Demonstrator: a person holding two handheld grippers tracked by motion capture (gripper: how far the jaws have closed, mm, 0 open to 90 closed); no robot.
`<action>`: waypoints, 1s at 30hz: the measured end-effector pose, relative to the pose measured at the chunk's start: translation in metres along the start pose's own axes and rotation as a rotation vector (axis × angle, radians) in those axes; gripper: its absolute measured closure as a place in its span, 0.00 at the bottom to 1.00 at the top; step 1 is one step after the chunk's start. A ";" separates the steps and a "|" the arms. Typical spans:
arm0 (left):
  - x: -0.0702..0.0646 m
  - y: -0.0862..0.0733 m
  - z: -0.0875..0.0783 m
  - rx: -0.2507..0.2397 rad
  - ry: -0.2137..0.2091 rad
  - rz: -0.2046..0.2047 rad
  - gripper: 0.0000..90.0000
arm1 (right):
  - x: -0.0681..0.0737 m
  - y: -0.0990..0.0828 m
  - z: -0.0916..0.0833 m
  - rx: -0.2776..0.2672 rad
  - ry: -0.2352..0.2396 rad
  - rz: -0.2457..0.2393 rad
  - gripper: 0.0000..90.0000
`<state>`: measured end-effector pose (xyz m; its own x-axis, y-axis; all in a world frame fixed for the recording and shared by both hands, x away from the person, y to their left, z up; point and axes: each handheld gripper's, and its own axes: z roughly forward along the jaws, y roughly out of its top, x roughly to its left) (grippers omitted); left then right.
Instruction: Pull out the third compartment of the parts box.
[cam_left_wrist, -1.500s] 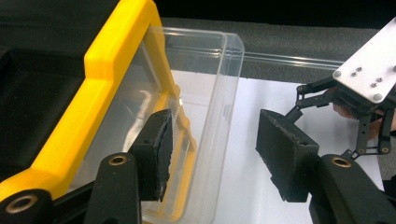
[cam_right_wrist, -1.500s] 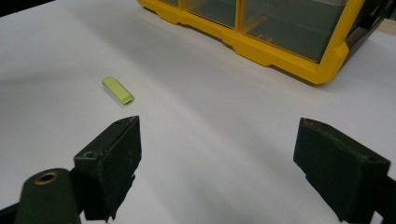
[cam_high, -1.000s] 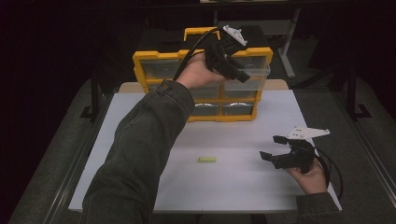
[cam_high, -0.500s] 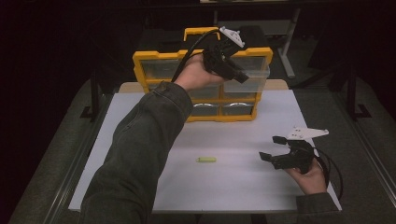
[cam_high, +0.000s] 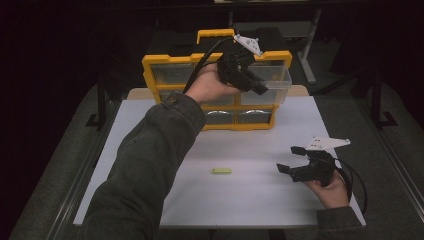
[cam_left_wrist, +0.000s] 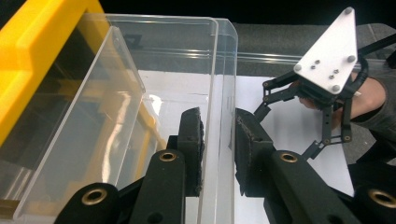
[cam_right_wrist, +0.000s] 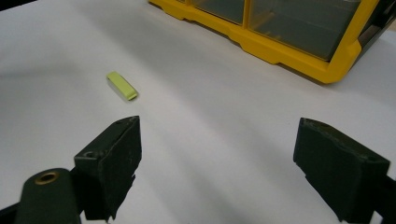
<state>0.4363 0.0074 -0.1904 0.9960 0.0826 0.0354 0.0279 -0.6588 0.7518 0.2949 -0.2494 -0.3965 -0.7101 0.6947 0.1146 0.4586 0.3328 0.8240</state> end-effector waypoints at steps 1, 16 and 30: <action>0.000 0.000 0.000 0.001 -0.003 0.003 0.82 | 0.000 0.000 0.000 0.000 0.001 0.000 0.16; -0.005 -0.002 0.002 -0.004 -0.021 0.002 0.83 | 0.000 0.000 0.001 0.003 0.004 -0.004 0.16; -0.009 0.000 -0.015 -0.071 -0.037 -0.035 0.56 | -0.001 0.000 0.005 0.015 0.008 -0.001 0.16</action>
<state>0.4257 0.0173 -0.1810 0.9970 0.0763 -0.0146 0.0577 -0.6014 0.7969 0.2980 -0.2464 -0.3999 -0.7148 0.6892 0.1184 0.4656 0.3427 0.8159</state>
